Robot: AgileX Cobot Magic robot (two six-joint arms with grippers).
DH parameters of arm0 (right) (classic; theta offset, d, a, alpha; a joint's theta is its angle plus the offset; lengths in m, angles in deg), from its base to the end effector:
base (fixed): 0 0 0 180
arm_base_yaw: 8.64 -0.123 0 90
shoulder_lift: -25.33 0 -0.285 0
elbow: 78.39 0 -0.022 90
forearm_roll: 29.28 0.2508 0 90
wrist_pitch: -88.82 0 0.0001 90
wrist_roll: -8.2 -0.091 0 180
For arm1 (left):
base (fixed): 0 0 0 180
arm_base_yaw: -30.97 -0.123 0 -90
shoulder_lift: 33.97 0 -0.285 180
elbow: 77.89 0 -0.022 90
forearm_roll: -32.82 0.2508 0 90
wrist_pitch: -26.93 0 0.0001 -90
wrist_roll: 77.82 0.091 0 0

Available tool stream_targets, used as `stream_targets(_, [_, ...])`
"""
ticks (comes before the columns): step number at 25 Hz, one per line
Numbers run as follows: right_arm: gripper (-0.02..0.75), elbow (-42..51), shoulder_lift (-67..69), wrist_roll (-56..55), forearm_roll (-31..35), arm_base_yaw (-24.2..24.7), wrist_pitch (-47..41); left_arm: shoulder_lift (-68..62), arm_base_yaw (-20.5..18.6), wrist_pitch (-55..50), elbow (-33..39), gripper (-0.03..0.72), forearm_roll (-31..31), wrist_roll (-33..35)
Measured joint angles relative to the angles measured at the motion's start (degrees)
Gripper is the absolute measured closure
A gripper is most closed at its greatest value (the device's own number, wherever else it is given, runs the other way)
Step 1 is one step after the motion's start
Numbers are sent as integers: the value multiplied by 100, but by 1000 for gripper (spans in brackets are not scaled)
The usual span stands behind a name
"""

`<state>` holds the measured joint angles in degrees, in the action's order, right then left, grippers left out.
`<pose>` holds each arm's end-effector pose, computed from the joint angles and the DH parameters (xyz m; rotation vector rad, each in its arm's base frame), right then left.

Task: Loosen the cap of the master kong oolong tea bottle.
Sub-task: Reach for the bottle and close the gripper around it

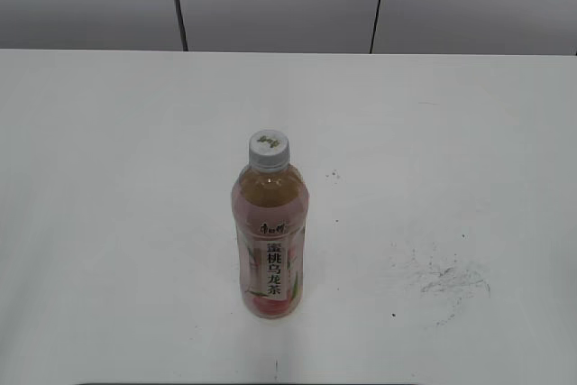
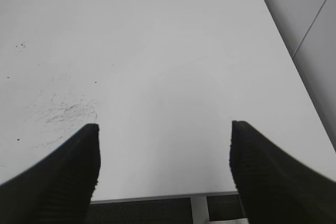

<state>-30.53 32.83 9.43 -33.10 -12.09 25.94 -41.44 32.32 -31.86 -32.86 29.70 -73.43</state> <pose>-0.0084 -0.0059 0.2779 -0.0790 2.0608 -0.0561 -0.0124 -0.0039 0.2971 0.1007 1.9388 -0.0287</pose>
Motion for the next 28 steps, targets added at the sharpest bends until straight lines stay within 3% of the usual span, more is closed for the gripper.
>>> stream_targets(9, [163,0,0,0,0,0,0,0,0,253,-64,190,-72,0])
stream_targets(17, [163,0,0,0,0,0,0,-494,0,2522,-96,190,-415,0])
stream_targets(28, [163,0,0,0,0,0,0,-3506,0,5216,-45,190,-1016,0])
